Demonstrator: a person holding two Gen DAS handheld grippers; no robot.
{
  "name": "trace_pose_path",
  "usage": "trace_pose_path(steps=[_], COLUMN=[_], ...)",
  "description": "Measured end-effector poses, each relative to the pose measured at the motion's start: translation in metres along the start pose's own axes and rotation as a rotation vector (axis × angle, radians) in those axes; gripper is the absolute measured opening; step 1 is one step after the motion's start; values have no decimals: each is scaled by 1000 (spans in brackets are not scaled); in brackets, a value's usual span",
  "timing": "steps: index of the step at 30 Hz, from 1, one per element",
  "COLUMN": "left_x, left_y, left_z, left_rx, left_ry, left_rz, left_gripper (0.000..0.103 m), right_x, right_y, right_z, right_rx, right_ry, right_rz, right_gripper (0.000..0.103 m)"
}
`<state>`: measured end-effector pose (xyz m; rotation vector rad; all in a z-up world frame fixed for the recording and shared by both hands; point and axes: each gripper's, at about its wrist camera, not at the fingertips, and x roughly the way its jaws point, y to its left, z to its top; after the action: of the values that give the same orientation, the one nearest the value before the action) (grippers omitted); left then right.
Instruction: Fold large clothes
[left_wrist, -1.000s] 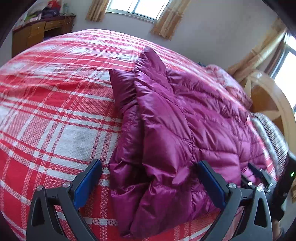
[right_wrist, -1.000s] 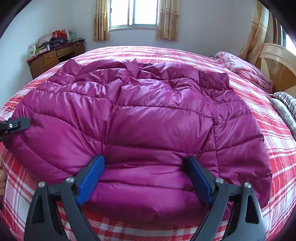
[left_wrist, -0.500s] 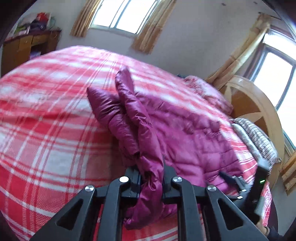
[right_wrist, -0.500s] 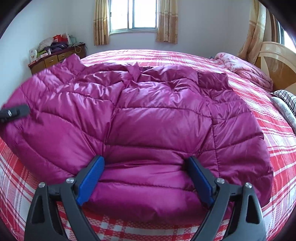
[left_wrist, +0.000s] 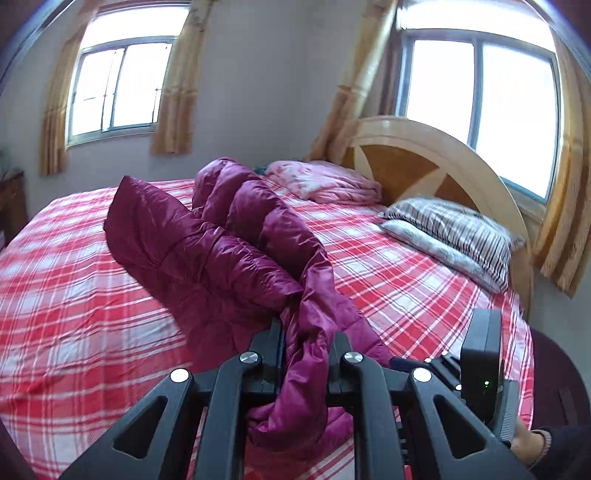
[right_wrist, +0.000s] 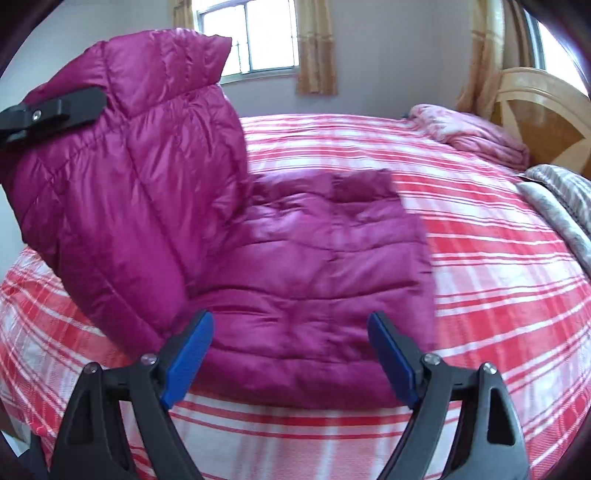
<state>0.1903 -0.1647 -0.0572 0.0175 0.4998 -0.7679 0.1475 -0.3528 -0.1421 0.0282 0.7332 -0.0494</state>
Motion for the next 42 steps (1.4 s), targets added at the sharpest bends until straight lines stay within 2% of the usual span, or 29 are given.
trace_pose_path(steps=[6, 10, 16, 23, 25, 27, 28, 29, 31, 32, 34, 36, 38, 40, 41, 42], left_x=[63, 99, 142, 142, 132, 111, 97, 81, 52, 42, 33, 47, 76, 100, 111, 119], left_y=[-55, -79, -99, -105, -112, -121, -124, -126, -120, -114, -89, -48, -1, 46, 65, 77], left_z=[-6, -20, -39, -45, -38, -28, -22, -16, -4, 2, 14, 20, 15, 2, -7, -16], left_rx=[134, 213, 272, 298, 322, 355, 379, 397, 398, 392, 354, 320, 295, 181, 118, 52], left_ry=[74, 144, 225, 214, 164, 72, 13, -61, -201, -247, -291, -250, -126, 0, 77, 129], left_rz=[43, 84, 102, 118, 150, 191, 210, 244, 337, 385, 544, 731, 865, 904, 867, 782], left_gripper=[14, 14, 14, 17, 18, 27, 45, 72, 101, 101, 102, 102, 102, 102, 102, 102], right_x=[19, 22, 13, 16, 21, 22, 22, 22, 22, 23, 23, 23, 23, 23, 23, 23], right_y=[-50, -76, -82, -76, -79, -79, -79, -79, -79, -79, -80, -79, -79, -78, -77, -76], right_z=[-22, -33, -41, -43, -42, -43, -43, -43, -43, -43, -43, -43, -43, -43, -43, -43], right_rx=[157, 267, 296, 260, 257, 256, 258, 258, 253, 252, 251, 249, 249, 244, 241, 239], right_ry=[47, 69, 56, 58, 58, 58, 57, 57, 57, 57, 57, 57, 57, 57, 57, 57], right_rz=[-127, -98, -104, -121, -123, -124, -123, -123, -126, -127, -128, -129, -131, -134, -137, -139], right_gripper=[88, 89, 92, 96, 97, 97, 97, 98, 98, 99, 99, 99, 100, 100, 101, 101])
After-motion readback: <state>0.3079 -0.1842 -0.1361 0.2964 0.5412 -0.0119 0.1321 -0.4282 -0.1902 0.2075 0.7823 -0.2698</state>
